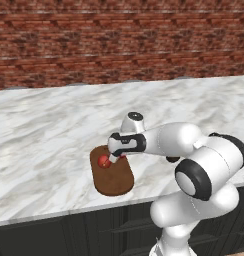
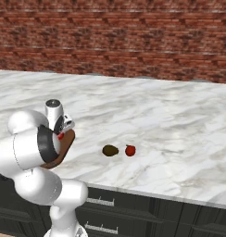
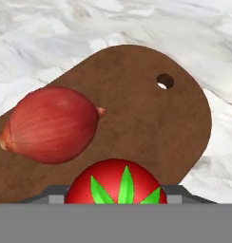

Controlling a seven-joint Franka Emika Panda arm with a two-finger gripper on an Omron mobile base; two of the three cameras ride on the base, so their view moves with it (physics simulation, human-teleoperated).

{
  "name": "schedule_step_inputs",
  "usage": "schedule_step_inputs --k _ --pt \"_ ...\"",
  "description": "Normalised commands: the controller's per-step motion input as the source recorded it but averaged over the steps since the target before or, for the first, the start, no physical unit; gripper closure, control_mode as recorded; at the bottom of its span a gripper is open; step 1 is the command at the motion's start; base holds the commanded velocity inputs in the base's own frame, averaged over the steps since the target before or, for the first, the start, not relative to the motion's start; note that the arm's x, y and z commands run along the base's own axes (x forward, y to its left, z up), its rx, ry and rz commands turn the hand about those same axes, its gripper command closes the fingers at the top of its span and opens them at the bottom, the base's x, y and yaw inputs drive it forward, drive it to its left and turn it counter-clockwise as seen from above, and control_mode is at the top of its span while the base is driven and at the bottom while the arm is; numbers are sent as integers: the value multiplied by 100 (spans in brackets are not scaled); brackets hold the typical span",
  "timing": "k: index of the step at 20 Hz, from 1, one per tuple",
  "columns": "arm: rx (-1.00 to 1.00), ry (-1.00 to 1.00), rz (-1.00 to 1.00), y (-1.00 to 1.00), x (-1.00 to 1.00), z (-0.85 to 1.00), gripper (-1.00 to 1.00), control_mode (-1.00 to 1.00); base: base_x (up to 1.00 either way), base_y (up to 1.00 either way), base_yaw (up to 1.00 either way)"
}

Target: Place the avocado, onion, tomato, and bell pepper on the cutting board.

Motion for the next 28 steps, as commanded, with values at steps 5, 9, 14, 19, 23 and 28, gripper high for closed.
schedule_step_inputs --k 5,9,14,19,23,28 --pt "-2 5 7 6 8 -30 100 -100 0 0 0" --pt "-1 5 7 6 12 -25 100 -100 0 0 0" --pt "-2 8 6 8 17 -28 100 -100 0 0 0" --pt "-2 10 5 10 20 -34 100 -100 0 0 0" --pt "-2 9 5 11 16 -28 -100 -100 0 0 0" --pt "-1 5 3 16 0 -5 -100 -100 0 0 0"
